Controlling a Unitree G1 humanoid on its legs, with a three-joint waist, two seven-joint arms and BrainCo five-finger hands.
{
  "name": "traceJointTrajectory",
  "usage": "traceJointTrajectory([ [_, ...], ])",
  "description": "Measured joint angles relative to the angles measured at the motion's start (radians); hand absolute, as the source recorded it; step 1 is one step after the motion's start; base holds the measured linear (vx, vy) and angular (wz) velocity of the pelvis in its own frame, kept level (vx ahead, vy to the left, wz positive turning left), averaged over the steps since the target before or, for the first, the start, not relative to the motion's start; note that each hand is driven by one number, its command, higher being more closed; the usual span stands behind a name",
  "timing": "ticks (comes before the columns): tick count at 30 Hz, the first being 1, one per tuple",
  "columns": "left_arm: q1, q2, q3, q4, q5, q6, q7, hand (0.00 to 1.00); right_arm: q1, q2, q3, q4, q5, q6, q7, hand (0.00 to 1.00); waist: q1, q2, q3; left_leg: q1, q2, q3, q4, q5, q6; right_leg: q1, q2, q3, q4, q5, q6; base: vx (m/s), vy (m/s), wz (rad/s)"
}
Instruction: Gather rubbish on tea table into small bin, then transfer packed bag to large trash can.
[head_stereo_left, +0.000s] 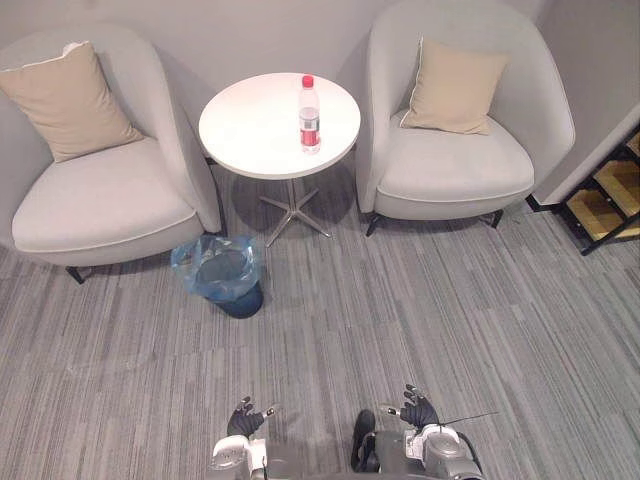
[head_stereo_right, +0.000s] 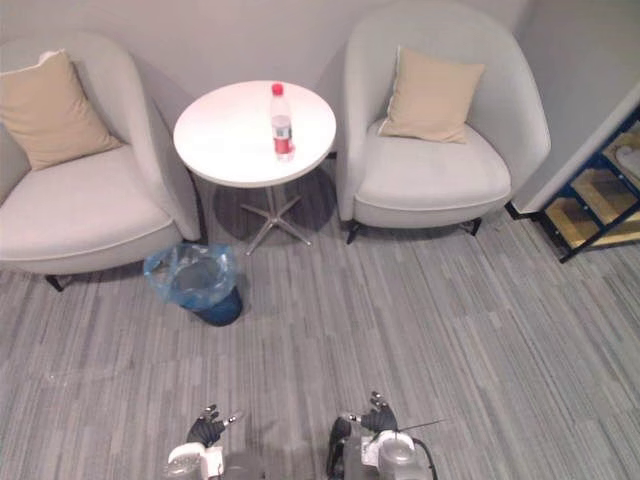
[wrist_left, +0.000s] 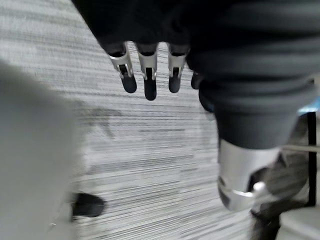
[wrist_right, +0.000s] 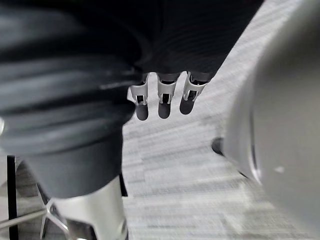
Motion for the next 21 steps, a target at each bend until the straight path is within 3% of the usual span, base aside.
traceJointTrajectory([
  [3,-0.007,0.008,-0.032,-0.022,0.000,-0.005,0.001,0.00,0.004,-0.006,-0.017,0.002,0.022,-0.001,-0.009,0.00,0.018,-0.018,0.007,-0.093,-0.063,0.081,-0.251,-0.038,0.018,0.098,-0.019,0.003,-0.102,-0.003,0.010,0.37,-0.054,0.04],
  [4,-0.013,0.010,-0.052,-0.021,0.000,-0.005,0.001,0.00,0.000,-0.011,-0.017,0.003,0.023,-0.001,-0.010,0.00,0.019,-0.016,0.007,-0.093,-0.117,0.088,-0.477,-0.018,0.030,0.116,-0.031,0.005,-0.126,-0.010,0.022,0.31,0.080,0.05],
  [5,-0.012,0.010,-0.070,-0.018,0.000,-0.005,0.000,0.00,-0.004,-0.018,-0.016,0.006,0.023,-0.001,-0.010,0.00,0.021,-0.008,0.005,-0.094,-0.157,0.098,-0.677,0.046,0.034,0.135,-0.038,0.007,-0.149,-0.020,0.036,0.31,0.102,0.03],
  [6,-0.012,0.010,-0.072,-0.017,0.000,-0.005,0.000,0.00,-0.005,-0.021,-0.016,0.008,0.023,-0.001,-0.010,0.00,0.024,-0.007,0.005,-0.093,-0.167,0.098,-0.726,0.089,0.041,0.141,-0.040,0.008,-0.154,-0.025,0.042,0.43,0.169,-0.20],
  [7,-0.015,0.011,-0.071,-0.012,-0.001,-0.008,0.000,0.00,-0.010,-0.020,-0.012,0.025,0.023,-0.001,-0.010,0.00,0.054,-0.012,-0.004,-0.057,-0.198,0.106,-0.815,0.222,0.071,0.161,-0.056,0.039,-0.167,-0.043,0.068,0.38,0.148,-0.21],
  [8,-0.017,0.016,-0.071,-0.011,-0.001,-0.009,-0.001,0.00,-0.017,-0.016,-0.010,0.032,0.023,-0.001,-0.010,0.00,0.057,-0.024,-0.007,-0.050,-0.210,0.109,-0.818,0.220,0.084,0.161,-0.068,0.049,-0.164,-0.052,0.078,0.57,0.182,-0.23],
  [9,-0.017,0.024,-0.065,-0.012,-0.004,-0.009,-0.005,0.00,-0.024,-0.008,-0.006,0.040,0.020,-0.001,-0.008,0.00,0.060,-0.049,-0.012,-0.058,-0.226,0.131,-0.767,0.177,0.115,0.155,-0.098,0.057,-0.134,-0.074,0.110,0.33,0.090,-0.07],
  [11,-0.017,0.022,-0.066,-0.012,-0.003,-0.009,-0.005,0.00,-0.024,0.000,-0.004,0.038,0.017,-0.001,-0.005,0.00,0.073,-0.048,-0.012,-0.034,-0.223,0.150,-0.734,0.132,0.125,0.143,-0.109,0.089,-0.047,-0.090,0.135,0.36,0.131,-0.22],
  [12,-0.016,0.024,-0.071,-0.006,-0.001,-0.009,-0.007,0.00,-0.022,0.002,-0.004,0.037,0.012,-0.002,-0.002,0.00,0.072,-0.047,-0.015,0.016,-0.224,0.153,-0.735,0.087,0.129,0.098,-0.117,0.117,0.130,-0.109,0.165,0.37,0.181,-0.23],
  [13,-0.017,0.026,-0.074,-0.001,-0.001,-0.008,-0.008,0.00,-0.021,0.005,-0.003,0.037,0.011,-0.002,-0.002,0.00,0.070,-0.047,-0.016,0.028,-0.225,0.152,-0.734,0.074,0.130,0.074,-0.122,0.121,0.206,-0.114,0.174,0.42,0.200,-0.07],
  [14,-0.017,0.044,-0.086,0.008,-0.001,-0.003,-0.009,0.00,-0.012,0.022,-0.001,0.037,0.010,-0.004,0.003,0.00,0.062,-0.066,-0.013,0.097,-0.252,0.136,-0.736,0.022,0.134,-0.065,-0.163,0.131,0.564,-0.073,0.209,0.36,0.142,0.24],
  [15,-0.016,0.054,-0.098,0.017,-0.001,0.001,-0.009,0.00,0.002,0.027,-0.001,0.033,0.010,-0.002,0.009,0.00,0.053,-0.074,-0.016,0.134,-0.266,0.122,-0.736,0.000,0.136,-0.107,-0.187,0.123,0.681,-0.079,0.200,0.37,0.111,0.30],
  [17,-0.012,0.058,-0.101,0.027,-0.001,0.001,-0.009,0.00,0.012,0.023,-0.002,0.020,0.009,-0.005,0.015,0.00,0.049,-0.080,-0.019,0.207,-0.279,0.108,-0.755,-0.018,0.145,-0.145,-0.218,0.083,0.739,-0.123,0.184,0.36,0.054,0.50],
  [19,-0.010,0.058,-0.104,0.030,-0.001,0.001,-0.009,0.00,0.014,0.021,-0.004,0.020,0.009,-0.007,0.019,0.00,0.035,-0.078,-0.020,0.267,-0.277,0.066,-0.798,-0.024,0.146,-0.174,-0.221,0.037,0.668,-0.160,0.174,0.42,0.025,0.67],
  [21,-0.011,0.052,-0.103,0.030,-0.001,0.002,-0.009,0.00,-0.002,0.019,-0.008,0.020,0.009,-0.011,0.020,0.00,0.018,-0.064,-0.016,0.317,-0.255,0.015,-0.841,-0.029,0.136,-0.234,-0.164,0.061,0.450,-0.157,0.163,0.48,-0.025,0.58],
])
